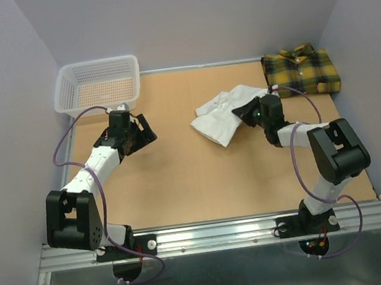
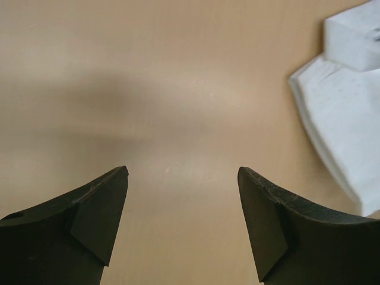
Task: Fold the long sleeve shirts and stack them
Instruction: Neatly place the folded shirt to the corner
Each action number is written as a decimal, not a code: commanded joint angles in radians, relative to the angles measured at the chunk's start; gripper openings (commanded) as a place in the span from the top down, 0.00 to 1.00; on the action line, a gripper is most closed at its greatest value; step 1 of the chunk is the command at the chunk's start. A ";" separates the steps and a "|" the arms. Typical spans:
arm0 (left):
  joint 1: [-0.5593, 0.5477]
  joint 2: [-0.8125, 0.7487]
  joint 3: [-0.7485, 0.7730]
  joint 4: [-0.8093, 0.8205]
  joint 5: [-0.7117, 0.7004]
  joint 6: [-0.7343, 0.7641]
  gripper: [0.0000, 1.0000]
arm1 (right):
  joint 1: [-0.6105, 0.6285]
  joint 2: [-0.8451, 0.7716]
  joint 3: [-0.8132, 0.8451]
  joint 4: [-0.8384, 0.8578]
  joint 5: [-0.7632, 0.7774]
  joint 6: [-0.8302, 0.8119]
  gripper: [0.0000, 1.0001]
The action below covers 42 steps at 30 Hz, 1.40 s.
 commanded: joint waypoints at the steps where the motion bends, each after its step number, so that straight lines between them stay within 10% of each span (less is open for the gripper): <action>1: 0.071 -0.013 -0.043 -0.017 -0.010 0.099 0.12 | -0.044 -0.020 0.238 -0.062 0.046 -0.037 0.99; 26: 0.125 -0.022 -0.148 0.076 0.023 0.154 0.01 | -0.424 0.349 1.151 -0.380 -0.017 -0.043 0.99; 42: 0.125 0.000 -0.156 0.081 0.016 0.147 0.01 | -0.564 0.483 1.242 -0.374 -0.055 -0.098 1.00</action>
